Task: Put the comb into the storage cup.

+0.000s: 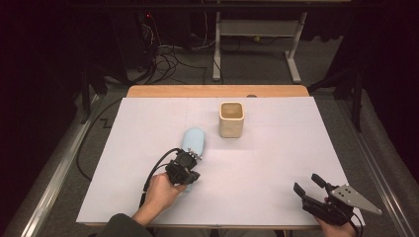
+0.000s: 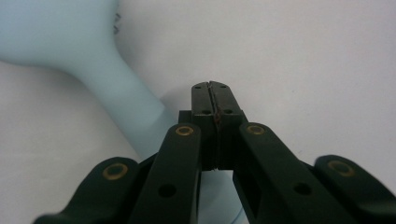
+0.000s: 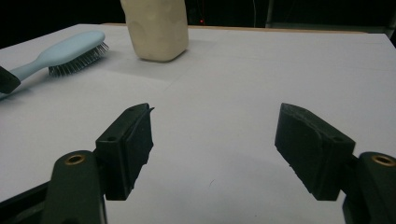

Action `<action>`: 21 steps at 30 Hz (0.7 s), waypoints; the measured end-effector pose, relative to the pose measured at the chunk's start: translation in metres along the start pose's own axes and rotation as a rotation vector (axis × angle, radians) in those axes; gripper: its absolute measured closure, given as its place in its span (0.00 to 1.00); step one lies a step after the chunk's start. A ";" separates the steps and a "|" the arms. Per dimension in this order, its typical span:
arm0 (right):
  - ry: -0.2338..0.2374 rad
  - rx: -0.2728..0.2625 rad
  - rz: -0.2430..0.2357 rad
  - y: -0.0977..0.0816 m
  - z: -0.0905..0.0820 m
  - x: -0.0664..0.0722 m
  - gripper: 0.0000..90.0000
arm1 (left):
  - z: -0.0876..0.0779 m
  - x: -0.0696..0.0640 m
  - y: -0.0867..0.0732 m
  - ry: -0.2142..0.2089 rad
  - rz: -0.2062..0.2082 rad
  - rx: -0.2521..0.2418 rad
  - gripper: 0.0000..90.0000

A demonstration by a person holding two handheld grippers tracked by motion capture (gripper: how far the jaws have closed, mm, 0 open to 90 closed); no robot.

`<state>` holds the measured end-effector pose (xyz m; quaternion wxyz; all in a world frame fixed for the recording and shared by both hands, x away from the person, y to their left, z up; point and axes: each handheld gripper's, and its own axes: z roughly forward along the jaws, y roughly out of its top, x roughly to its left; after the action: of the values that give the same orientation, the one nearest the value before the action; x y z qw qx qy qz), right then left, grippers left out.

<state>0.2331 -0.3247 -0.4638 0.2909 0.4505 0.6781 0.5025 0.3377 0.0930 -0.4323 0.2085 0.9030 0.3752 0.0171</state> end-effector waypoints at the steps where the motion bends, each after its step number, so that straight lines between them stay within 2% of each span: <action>1: 0.000 0.000 0.000 0.000 0.000 0.000 0.31 | 0.000 0.001 -0.001 0.006 -0.001 -0.002 1.00; 16: 0.000 0.000 0.000 0.000 0.000 0.000 0.31 | -0.005 0.012 -0.010 0.033 -0.032 -0.004 1.00; 21: 0.000 0.000 0.000 0.000 0.000 0.000 0.31 | -0.006 0.017 -0.014 0.055 -0.044 -0.004 1.00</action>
<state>0.2330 -0.3246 -0.4638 0.2911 0.4504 0.6782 0.5025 0.3394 0.1153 -0.4342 0.2000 0.8933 0.4007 0.0381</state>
